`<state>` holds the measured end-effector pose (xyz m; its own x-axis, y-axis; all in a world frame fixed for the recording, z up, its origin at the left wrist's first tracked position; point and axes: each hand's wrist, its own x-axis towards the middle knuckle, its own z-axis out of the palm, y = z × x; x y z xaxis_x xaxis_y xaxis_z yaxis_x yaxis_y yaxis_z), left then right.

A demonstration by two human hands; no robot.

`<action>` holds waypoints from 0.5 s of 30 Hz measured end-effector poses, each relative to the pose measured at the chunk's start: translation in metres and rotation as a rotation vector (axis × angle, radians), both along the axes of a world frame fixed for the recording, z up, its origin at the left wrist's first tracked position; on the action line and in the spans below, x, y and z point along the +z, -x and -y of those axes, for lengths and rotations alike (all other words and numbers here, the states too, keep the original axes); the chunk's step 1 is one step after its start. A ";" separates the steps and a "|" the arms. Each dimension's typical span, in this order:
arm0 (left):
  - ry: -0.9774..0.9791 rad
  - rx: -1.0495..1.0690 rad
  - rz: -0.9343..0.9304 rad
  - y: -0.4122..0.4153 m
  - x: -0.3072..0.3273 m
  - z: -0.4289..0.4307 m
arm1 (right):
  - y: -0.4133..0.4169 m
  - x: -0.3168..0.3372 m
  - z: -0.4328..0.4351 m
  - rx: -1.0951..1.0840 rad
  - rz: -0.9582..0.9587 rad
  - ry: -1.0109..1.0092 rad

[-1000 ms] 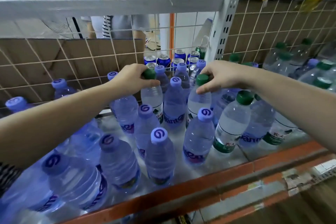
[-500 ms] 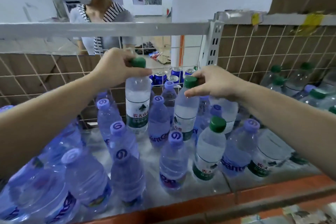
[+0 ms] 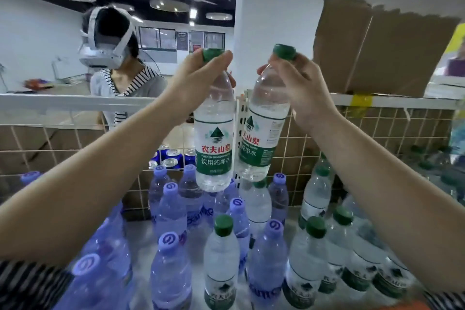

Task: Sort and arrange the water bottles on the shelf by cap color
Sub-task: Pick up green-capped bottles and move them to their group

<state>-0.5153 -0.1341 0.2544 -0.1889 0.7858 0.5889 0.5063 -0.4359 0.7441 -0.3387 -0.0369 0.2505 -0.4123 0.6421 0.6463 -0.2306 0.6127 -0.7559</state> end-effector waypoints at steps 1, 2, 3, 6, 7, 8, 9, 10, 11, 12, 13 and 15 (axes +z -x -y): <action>-0.012 -0.013 0.000 -0.012 0.000 0.001 | -0.007 0.002 0.003 -0.019 0.001 -0.010; -0.021 -0.022 0.012 -0.023 0.001 0.002 | -0.014 0.004 0.007 -0.044 0.013 -0.032; -0.025 -0.032 0.032 -0.032 0.001 0.005 | -0.022 0.005 0.012 -0.073 0.030 -0.058; -0.031 -0.077 0.101 -0.055 0.001 0.018 | -0.047 0.005 0.029 -0.091 0.049 -0.065; -0.026 -0.095 0.115 -0.061 0.000 0.023 | -0.054 0.003 0.036 -0.078 0.049 -0.052; -0.021 -0.112 0.120 -0.066 -0.002 0.028 | -0.060 0.000 0.044 -0.067 0.056 -0.045; -0.019 -0.130 0.121 -0.070 -0.004 0.033 | -0.066 -0.003 0.052 -0.066 0.070 -0.041; -0.016 -0.146 0.124 -0.072 -0.007 0.039 | -0.071 -0.008 0.060 -0.069 0.080 -0.034; -0.011 -0.165 0.130 -0.075 -0.011 0.045 | -0.075 -0.013 0.068 -0.070 0.081 -0.021; -0.004 -0.186 0.141 -0.078 -0.016 0.051 | -0.079 -0.019 0.077 -0.070 0.074 -0.005; 0.005 -0.208 0.152 -0.080 -0.021 0.058 | -0.083 -0.026 0.086 -0.075 0.066 0.008; 0.027 -0.234 0.173 -0.085 -0.035 0.071 | -0.089 -0.041 0.102 -0.088 0.058 0.025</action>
<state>-0.4302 -0.2047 0.2190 -0.0962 0.8348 0.5422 0.2591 -0.5049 0.8234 -0.2498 -0.1388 0.2091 -0.3900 0.6934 0.6059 -0.1320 0.6091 -0.7820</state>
